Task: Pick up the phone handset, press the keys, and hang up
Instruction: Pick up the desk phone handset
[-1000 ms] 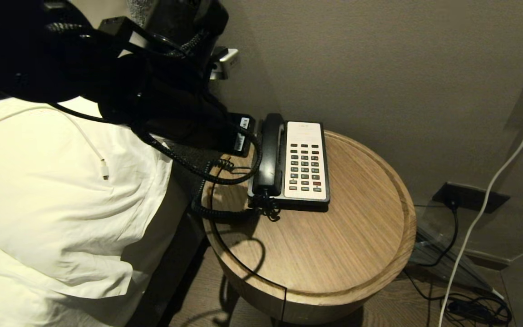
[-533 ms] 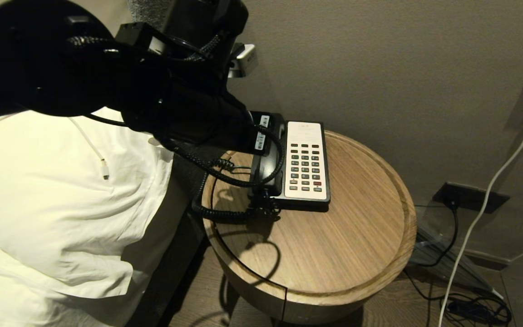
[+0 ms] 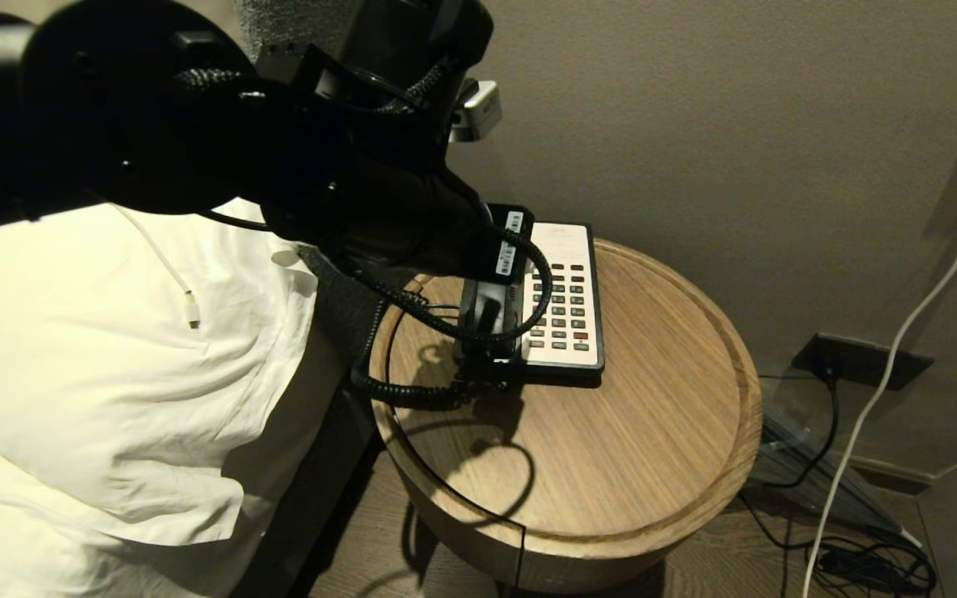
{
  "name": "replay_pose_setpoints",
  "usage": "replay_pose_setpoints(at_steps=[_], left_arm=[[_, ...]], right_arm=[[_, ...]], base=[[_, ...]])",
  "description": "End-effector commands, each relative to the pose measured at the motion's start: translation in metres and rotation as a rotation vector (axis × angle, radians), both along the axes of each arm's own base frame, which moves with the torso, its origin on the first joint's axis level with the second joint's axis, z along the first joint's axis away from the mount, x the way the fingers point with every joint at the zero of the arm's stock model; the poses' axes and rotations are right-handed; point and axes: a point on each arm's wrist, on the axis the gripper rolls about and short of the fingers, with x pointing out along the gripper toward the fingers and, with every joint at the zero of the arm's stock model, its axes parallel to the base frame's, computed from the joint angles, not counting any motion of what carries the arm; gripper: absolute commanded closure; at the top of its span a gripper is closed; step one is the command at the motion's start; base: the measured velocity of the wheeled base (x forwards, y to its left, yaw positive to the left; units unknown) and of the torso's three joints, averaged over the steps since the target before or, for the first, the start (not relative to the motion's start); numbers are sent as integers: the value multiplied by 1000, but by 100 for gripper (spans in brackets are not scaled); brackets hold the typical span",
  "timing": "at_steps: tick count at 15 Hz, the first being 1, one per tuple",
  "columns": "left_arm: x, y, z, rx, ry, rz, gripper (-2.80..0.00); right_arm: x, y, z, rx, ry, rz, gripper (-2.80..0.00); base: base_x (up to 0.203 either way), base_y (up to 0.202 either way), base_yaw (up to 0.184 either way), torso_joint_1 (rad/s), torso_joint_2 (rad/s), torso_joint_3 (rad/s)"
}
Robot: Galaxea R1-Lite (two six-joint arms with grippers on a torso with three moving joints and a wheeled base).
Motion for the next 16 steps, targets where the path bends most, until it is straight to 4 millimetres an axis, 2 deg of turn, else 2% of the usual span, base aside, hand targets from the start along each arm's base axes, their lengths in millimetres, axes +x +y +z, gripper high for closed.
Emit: replay_pose_setpoints(at_steps=[1,6,10,14,16], left_arm=[[1,1,2,20,-9,6,-280],[5,-1,-6,65,-5,49,-280],[26,-11,-28,159,-26,163,-280],[44,-8,-40,158,-5,211,-280],[49,-9,-40,60,15,270,-280]], right_arm=[[0,0,0,0,0,0,0],[0,0,0,0,0,0,0],[0,0,0,0,0,0,0],[0,0,0,0,0,0,0],[0,0,0,0,0,0,0]], base=[[0,0,0,0,0,0],[0,0,0,0,0,0],[0,0,0,0,0,0],[0,0,0,0,0,0],[0,0,0,0,0,0]])
